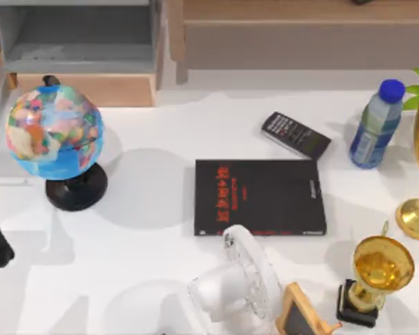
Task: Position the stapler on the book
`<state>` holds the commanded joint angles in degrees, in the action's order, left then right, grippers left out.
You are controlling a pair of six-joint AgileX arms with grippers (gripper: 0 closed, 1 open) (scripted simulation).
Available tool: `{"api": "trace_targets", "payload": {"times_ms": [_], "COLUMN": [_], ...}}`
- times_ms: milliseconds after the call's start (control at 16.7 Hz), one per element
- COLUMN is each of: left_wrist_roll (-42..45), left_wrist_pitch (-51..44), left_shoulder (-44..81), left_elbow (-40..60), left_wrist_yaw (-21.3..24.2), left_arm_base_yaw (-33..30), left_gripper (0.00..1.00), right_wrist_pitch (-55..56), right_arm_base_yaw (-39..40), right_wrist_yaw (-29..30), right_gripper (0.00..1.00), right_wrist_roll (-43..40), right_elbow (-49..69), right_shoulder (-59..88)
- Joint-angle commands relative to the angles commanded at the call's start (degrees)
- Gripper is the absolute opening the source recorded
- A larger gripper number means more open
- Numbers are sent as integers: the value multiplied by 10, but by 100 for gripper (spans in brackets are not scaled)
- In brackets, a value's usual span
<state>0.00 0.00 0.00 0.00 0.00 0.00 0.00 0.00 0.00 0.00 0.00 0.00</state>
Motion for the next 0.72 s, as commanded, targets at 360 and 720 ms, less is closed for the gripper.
{"api": "trace_targets", "payload": {"times_ms": [360, 720], "left_wrist_roll": [7, 41], "left_wrist_pitch": [-31, -163], "left_shoulder": [49, 264], "left_elbow": [47, 255], "left_wrist_yaw": [1, 3], "left_arm_base_yaw": [8, 41], "left_gripper": [100, 100], "right_wrist_pitch": [0, 0], "right_arm_base_yaw": [0, 0], "right_wrist_yaw": [0, 0], "right_gripper": [100, 100], "right_wrist_roll": [0, 0], "right_elbow": [0, 0], "right_shoulder": [0, 0]}}
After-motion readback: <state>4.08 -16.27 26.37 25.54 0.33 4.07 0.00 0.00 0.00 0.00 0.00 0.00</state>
